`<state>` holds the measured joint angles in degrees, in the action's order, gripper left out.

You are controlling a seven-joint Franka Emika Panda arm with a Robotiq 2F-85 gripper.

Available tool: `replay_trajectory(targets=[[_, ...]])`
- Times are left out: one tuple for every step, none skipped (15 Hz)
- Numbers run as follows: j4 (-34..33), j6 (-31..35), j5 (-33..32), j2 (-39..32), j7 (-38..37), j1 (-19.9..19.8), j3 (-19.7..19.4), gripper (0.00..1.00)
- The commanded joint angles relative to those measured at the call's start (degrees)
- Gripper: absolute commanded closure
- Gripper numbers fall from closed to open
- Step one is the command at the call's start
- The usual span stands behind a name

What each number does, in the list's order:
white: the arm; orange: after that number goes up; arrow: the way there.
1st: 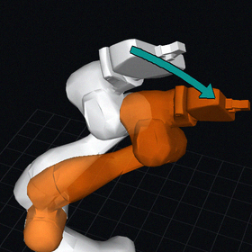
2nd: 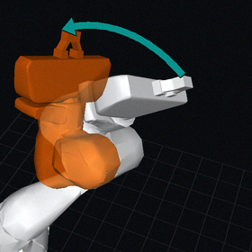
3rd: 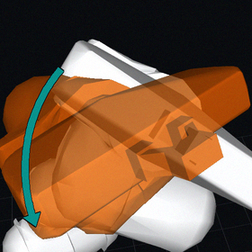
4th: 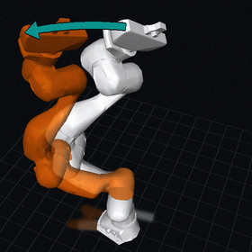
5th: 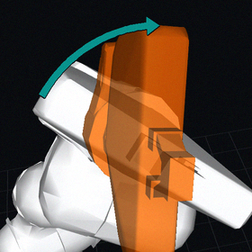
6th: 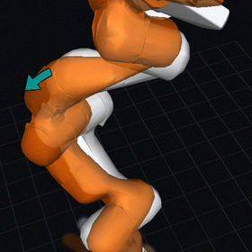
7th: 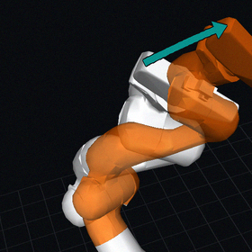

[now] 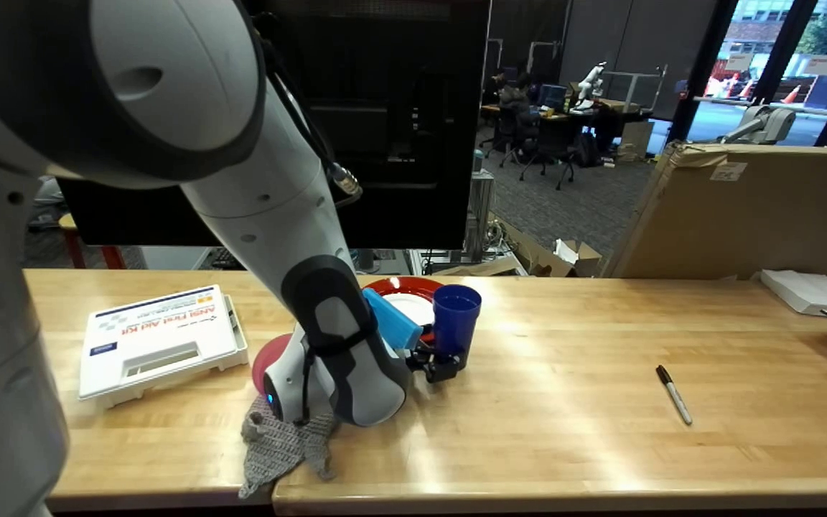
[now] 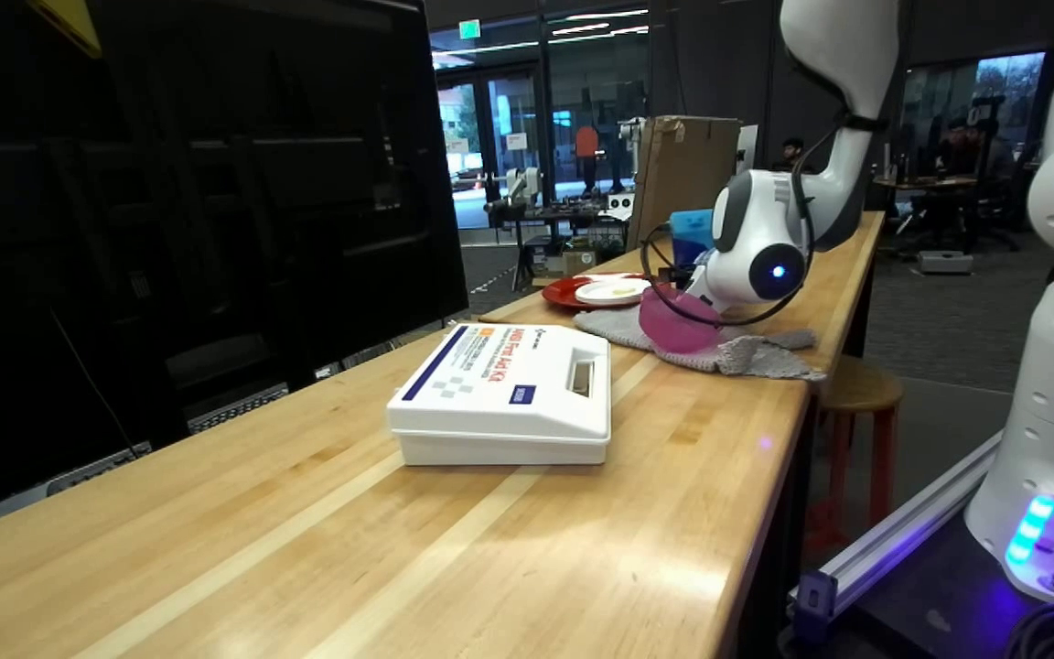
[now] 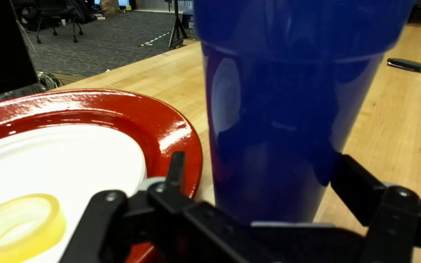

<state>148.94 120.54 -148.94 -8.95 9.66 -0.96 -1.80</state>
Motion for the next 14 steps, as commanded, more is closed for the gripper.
replay_trajectory(targets=[[-1.6, -0.2, 0.1, 1.1, 1.4, 0.8, 0.8, 0.0], [-2.1, 0.0, 0.1, 1.3, 1.5, 0.9, 1.0, 0.0], [-2.6, -0.1, 0.1, 1.3, 1.6, 1.0, 1.2, 0.0], [-2.8, -0.6, 0.1, 1.1, 1.4, 1.3, 1.5, 0.0], [-3.1, -0.4, 0.1, 1.3, 1.6, 1.3, 1.6, 0.0], [-3.4, -0.4, 0.1, 1.2, 1.5, 1.3, 1.7, 0.0], [-3.7, -0.2, 0.1, 1.2, 1.6, 1.3, 1.8, 0.0], [-3.8, -0.2, 0.1, 1.2, 1.6, 1.4, 1.8, 0.0], [-4.0, -0.1, 0.1, 1.1, 1.5, 1.4, 1.8, 0.0], [-4.1, 0.1, 0.1, 1.1, 1.5, 1.3, 1.8, 0.0], [-4.1, 0.0, 0.1, 1.1, 1.4, 1.3, 1.8, 0.0], [-4.0, -0.2, 0.1, 1.1, 1.3, 1.3, 1.8, 0.0], [-3.9, -0.1, 0.1, 1.2, 1.3, 1.3, 1.8, 0.0], [-3.9, -0.2, 0.1, 1.2, 1.3, 1.3, 1.8, 0.0]])
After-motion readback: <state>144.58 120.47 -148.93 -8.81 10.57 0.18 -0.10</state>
